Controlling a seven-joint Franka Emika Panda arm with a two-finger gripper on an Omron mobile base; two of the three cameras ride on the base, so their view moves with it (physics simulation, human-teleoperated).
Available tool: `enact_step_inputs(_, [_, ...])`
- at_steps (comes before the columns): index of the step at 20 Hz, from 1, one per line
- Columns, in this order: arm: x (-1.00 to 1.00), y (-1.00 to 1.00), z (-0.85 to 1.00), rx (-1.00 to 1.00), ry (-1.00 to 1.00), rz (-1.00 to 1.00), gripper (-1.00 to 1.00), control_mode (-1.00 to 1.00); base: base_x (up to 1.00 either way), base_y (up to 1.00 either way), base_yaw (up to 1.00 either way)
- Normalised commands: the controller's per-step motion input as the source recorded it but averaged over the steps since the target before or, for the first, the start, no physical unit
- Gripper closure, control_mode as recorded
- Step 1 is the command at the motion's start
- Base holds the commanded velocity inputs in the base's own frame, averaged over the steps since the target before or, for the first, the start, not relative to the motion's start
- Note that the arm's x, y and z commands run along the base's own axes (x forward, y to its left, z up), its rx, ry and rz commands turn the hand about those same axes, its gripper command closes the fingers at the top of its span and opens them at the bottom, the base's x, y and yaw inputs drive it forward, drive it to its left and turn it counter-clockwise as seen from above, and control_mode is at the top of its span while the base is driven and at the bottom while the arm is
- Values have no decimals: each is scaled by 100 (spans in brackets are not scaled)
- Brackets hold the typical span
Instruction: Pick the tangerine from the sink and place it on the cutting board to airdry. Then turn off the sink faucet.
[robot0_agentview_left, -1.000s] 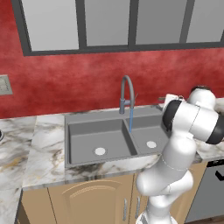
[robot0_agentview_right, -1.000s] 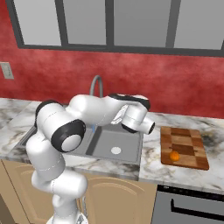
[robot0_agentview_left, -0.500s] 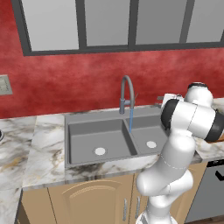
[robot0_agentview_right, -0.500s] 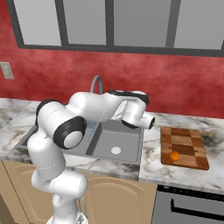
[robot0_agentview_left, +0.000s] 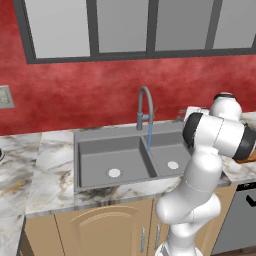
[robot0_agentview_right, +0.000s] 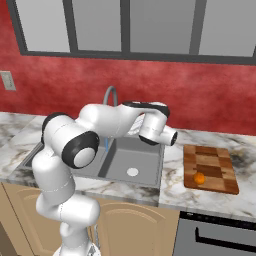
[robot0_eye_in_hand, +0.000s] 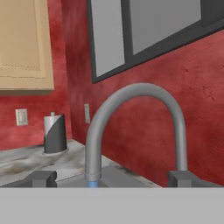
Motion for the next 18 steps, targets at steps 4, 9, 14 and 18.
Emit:
enact_step_inputs(4, [9,6,-5,0,0,0,-100,-100,0,0,0])
enact_step_inputs(9, [18,3,-7,0,0,0,-100,-100,0,0,0])
enact_step_inputs(14, [19,0,-7,0,0,0,-100,-100,0,0,0])
enact_step_inputs(18, [13,0,-12,0,0,0,-100,-100,0,0,0])
